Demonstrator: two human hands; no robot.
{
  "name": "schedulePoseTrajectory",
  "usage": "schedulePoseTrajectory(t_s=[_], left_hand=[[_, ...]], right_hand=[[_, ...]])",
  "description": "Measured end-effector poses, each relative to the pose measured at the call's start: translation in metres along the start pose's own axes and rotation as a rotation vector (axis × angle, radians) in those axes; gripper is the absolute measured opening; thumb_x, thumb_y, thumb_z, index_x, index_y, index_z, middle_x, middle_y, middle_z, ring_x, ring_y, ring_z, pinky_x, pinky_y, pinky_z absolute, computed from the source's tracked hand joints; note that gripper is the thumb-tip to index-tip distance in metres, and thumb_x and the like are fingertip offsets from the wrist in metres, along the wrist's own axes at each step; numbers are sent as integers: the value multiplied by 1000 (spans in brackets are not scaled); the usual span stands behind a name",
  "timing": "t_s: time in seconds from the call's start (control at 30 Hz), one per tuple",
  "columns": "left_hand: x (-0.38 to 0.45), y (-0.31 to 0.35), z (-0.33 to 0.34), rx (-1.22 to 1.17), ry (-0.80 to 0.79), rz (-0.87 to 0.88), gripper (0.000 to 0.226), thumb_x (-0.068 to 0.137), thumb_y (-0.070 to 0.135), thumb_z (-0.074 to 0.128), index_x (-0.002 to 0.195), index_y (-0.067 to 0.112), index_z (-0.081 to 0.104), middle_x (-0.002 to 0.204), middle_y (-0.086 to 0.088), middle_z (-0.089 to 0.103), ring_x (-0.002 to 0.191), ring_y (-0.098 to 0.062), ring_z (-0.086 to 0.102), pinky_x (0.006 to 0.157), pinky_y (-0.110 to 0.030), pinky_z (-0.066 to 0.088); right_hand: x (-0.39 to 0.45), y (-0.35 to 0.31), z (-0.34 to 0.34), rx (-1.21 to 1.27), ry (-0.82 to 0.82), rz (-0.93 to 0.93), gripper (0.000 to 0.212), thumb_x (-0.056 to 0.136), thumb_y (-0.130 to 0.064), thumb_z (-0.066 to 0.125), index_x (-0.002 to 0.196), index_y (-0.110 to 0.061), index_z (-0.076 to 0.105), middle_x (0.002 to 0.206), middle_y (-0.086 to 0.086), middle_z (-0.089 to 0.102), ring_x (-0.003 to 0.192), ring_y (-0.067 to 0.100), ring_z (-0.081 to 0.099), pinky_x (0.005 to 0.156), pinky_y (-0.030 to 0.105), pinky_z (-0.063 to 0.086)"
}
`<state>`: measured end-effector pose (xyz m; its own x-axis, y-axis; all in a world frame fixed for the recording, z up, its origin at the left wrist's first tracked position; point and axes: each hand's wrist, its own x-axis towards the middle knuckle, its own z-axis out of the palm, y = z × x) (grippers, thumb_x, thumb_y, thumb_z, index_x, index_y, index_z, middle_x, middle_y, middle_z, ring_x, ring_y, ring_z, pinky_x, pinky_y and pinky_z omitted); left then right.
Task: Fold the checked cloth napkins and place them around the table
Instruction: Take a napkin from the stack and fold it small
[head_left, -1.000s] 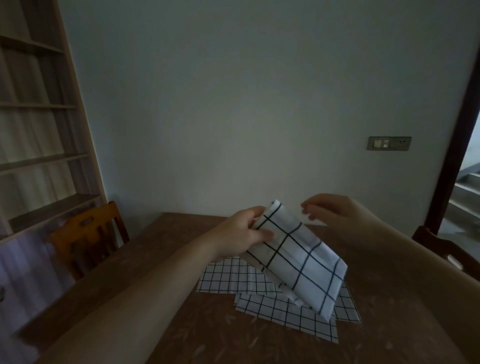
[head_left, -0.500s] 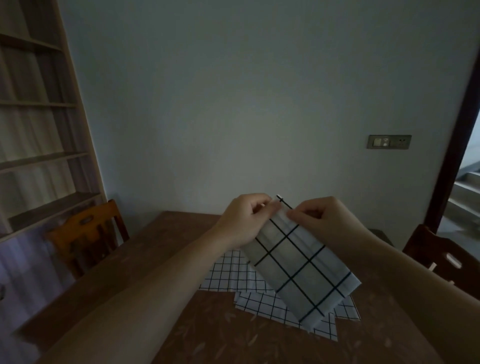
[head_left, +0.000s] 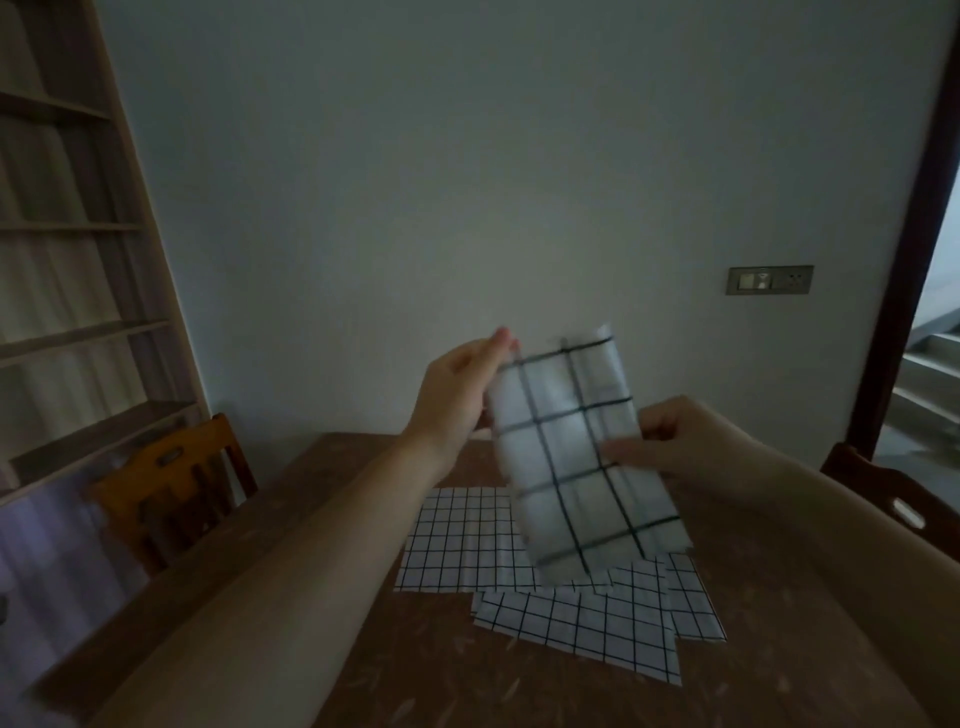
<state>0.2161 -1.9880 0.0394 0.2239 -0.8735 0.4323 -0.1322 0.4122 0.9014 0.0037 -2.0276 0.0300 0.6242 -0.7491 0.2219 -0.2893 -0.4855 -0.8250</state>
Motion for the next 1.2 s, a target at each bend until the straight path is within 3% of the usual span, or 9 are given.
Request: schedulePoseTrajectory(t_s=[0.17,0.27,0.43,0.67,0.77,0.93,1.03,1.13,1.2], left_hand=[[-13,-14,3,202,-320,-212,53,84,53,56,122,17,64,124,7,64,109,-5,61,103,-30,42],[-12,-18,4,138,-333,-274,18,90,20,68,104,10,69,100,-7,75,88,-16,74,76,-32,61],[-12,-18,6,144,-361,-252,16,94,18,63,104,8,70,97,-8,76,89,-19,74,75,-31,61],[-22,-21,22,325,-290,-208,55,98,49,48,110,-3,57,83,-13,53,77,-20,49,66,-27,45],[-25,-19,28,287,-296,-177,49,98,46,49,100,-2,57,66,-11,44,59,-21,43,56,-29,42],[-24,-17,21,-10,-311,-233,38,98,29,55,116,-4,59,106,-30,65,93,-32,67,91,-48,55],[-23,-13,17,-264,-327,-270,18,98,11,49,106,7,65,99,-11,69,87,-20,69,87,-43,55],[-21,-9,14,-366,-321,-271,24,93,8,51,112,5,66,109,-19,69,96,-31,66,95,-57,48],[-21,-11,15,-394,-283,-257,29,93,8,45,96,10,74,98,-19,69,82,-24,71,73,-41,61]], right_hand=[[-3,-4,-4,214,142,49,32,93,-3,56,62,-7,53,33,-9,53,31,-6,51,35,7,38],[-3,7,-7,280,110,114,20,92,-10,59,77,4,62,50,-2,68,48,1,66,46,12,49],[-3,18,-9,369,58,132,40,82,-25,62,106,7,66,97,21,74,87,33,73,80,45,59],[-5,23,-4,264,213,78,22,92,-18,62,93,3,70,74,3,77,64,10,73,54,18,54],[-8,20,-6,340,207,99,37,86,-26,62,104,5,67,94,18,75,85,29,74,74,40,59],[-17,11,-9,448,124,99,61,73,-38,81,113,5,63,107,31,68,98,54,63,93,66,46],[-19,13,-14,578,87,42,70,62,-33,86,118,2,62,96,38,62,84,46,58,78,47,47],[-24,2,-17,612,101,-50,15,76,-7,67,88,-8,77,78,31,64,67,35,64,58,37,56],[-25,1,-19,453,126,-129,36,84,9,49,72,-11,77,75,27,63,61,30,61,51,28,54]])
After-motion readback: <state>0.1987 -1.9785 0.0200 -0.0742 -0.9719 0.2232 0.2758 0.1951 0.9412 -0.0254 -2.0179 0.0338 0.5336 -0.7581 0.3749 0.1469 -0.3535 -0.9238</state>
